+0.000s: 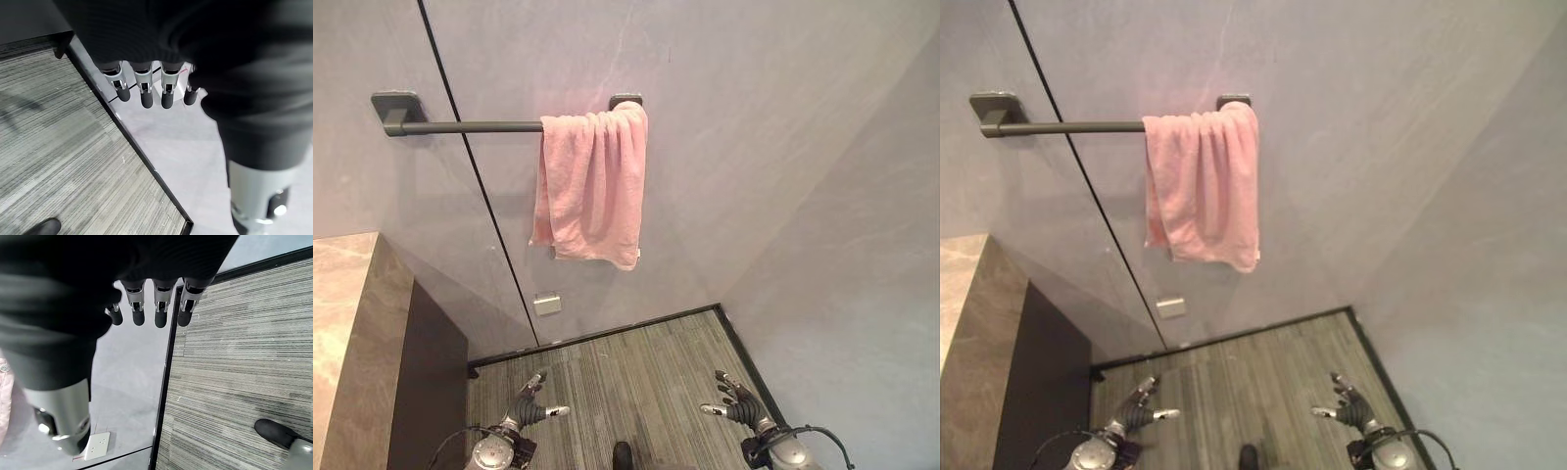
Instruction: Put brush and paste in cup on sink, flatten towel.
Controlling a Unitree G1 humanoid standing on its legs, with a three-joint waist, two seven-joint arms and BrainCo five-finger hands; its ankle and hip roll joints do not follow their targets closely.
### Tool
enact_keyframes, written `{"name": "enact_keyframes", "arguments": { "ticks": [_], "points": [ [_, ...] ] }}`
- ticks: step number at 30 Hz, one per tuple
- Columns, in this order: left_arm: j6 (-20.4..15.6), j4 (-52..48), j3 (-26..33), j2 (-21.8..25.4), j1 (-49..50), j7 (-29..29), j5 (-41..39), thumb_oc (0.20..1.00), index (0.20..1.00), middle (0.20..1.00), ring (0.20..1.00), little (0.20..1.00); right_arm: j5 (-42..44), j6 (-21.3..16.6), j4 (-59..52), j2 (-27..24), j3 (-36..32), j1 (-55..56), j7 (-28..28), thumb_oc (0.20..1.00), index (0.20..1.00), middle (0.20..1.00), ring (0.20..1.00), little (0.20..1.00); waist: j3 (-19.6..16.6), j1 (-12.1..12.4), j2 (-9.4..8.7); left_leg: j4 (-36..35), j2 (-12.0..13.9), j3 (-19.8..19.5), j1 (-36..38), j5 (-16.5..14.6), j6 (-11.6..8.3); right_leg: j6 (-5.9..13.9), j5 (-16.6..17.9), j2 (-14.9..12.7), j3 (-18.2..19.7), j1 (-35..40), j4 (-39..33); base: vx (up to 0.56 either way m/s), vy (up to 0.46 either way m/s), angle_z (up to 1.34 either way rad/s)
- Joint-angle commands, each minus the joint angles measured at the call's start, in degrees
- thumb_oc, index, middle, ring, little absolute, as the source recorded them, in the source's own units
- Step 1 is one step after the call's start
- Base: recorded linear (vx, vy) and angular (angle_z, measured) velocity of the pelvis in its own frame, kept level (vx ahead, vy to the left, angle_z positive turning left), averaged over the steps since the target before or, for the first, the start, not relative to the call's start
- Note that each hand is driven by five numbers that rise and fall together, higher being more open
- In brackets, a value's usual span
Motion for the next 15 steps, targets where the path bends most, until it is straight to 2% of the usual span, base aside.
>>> {"name": "enact_keyframes", "arguments": {
  "ticks": [1,3,4,5,7,8,9,11,12,15],
  "points": [
    [-1.55,1.32,2.09,0.92,-2.66,1.48,-0.30,1.000,1.000,1.000,1.000,1.000,-1.54,-2.06,-4.69,0.08,0.45,-0.62,0.00,1.000,1.000,1.000,1.000,1.000,1.19,-0.49,-0.87,1.88,-5.67,-0.21,3.19,4.50,1.63,5.54,-3.31,-4.93,-0.43,-2.00,8.02,0.08,-0.027,0.32],
    [-1.43,1.23,2.00,0.77,-2.86,1.42,-0.39,1.000,1.000,1.000,1.000,1.000,-1.68,-2.17,-5.06,-0.16,0.54,-0.41,-0.06,1.000,1.000,1.000,1.000,1.000,1.40,-0.74,-0.69,3.80,-5.60,0.00,2.06,5.11,1.15,5.22,-4.09,-5.11,-0.99,-1.56,8.27,0.05,-0.013,0.36],
    [-1.50,1.45,1.91,0.63,-3.20,1.63,-0.32,1.000,1.000,1.000,1.000,1.000,-1.45,-2.24,-5.23,-0.26,0.68,-0.27,0.04,1.000,1.000,1.000,1.000,1.000,2.07,-0.91,-0.79,7.59,-6.12,0.67,0.07,6.09,0.50,4.69,-4.36,-5.48,-1.34,-0.82,8.13,-0.02,0.029,0.88],
    [-1.53,1.56,0.89,0.54,-4.45,1.76,-0.53,1.000,1.000,1.000,1.000,1.000,-1.53,-2.25,-4.84,-0.45,0.77,-0.36,-0.42,1.000,1.000,1.000,1.000,1.000,3.33,-0.92,-1.20,10.49,-7.49,3.07,-3.58,6.52,0.51,4.28,-4.37,-6.61,-2.38,0.43,7.58,0.00,0.066,0.99],
    [-1.81,1.66,0.28,0.49,-4.99,1.89,-0.29,1.000,1.000,1.000,1.000,1.000,-1.54,-2.06,-4.14,-0.39,0.62,-0.67,-0.71,1.000,1.000,1.000,1.000,1.000,3.58,-0.48,-1.08,4.93,-9.07,4.87,-6.23,5.18,1.63,4.92,-4.16,-7.42,-3.12,1.63,6.40,0.05,0.089,0.83],
    [-1.99,1.89,0.14,0.42,-4.96,2.29,-0.31,1.000,1.000,1.000,1.000,1.000,-1.42,-2.33,-4.01,-0.38,0.54,-0.75,-0.84,1.000,1.000,1.000,1.000,1.000,3.73,-0.31,-1.17,3.97,-9.57,5.95,-9.37,6.05,1.80,5.34,-3.79,-7.99,-3.22,2.20,6.11,0.07,0.060,0.70],
    [-2.01,1.91,0.12,0.42,-4.96,2.30,-0.30,1.000,1.000,1.000,1.000,1.000,-1.41,-2.35,-3.99,-0.37,0.54,-0.75,-0.84,1.000,1.000,1.000,1.000,1.000,3.60,-0.33,-1.21,4.11,-9.65,5.97,-9.53,5.96,1.84,5.39,-3.88,-8.06,-3.20,2.10,6.15,0.06,0.091,0.68],
    [-2.02,0.96,0.13,0.93,-4.94,2.07,-0.11,1.000,1.000,1.000,1.000,1.000,-1.32,-2.24,-3.47,-0.14,0.65,-1.70,-0.95,1.000,1.000,1.000,1.000,1.000,3.74,0.57,-1.32,5.60,-9.99,8.12,-13.09,6.66,1.70,5.53,-3.68,-8.59,-1.62,2.85,5.65,0.16,0.220,0.32],
    [-2.04,-0.38,1.03,1.41,-3.53,1.92,-0.02,1.000,1.000,1.000,1.000,1.000,-0.97,-1.91,-3.50,0.46,0.45,-1.98,-0.45,1.000,1.000,1.000,1.000,1.000,3.15,1.00,-0.86,6.19,-10.86,7.29,-11.80,5.54,2.35,5.76,-4.51,-9.10,0.92,3.25,6.70,0.22,0.279,-0.29],
    [-1.97,-1.32,1.08,1.74,-2.88,1.37,0.14,1.000,1.000,1.000,1.000,1.000,-1.07,-1.83,-3.93,0.88,-0.08,-1.81,-0.27,1.000,1.000,1.000,1.000,1.000,2.89,0.62,-0.55,7.53,-11.75,7.35,-10.98,3.81,3.37,6.50,-4.23,-10.39,3.00,3.78,7.54,0.18,0.248,-0.92]
  ]
}}
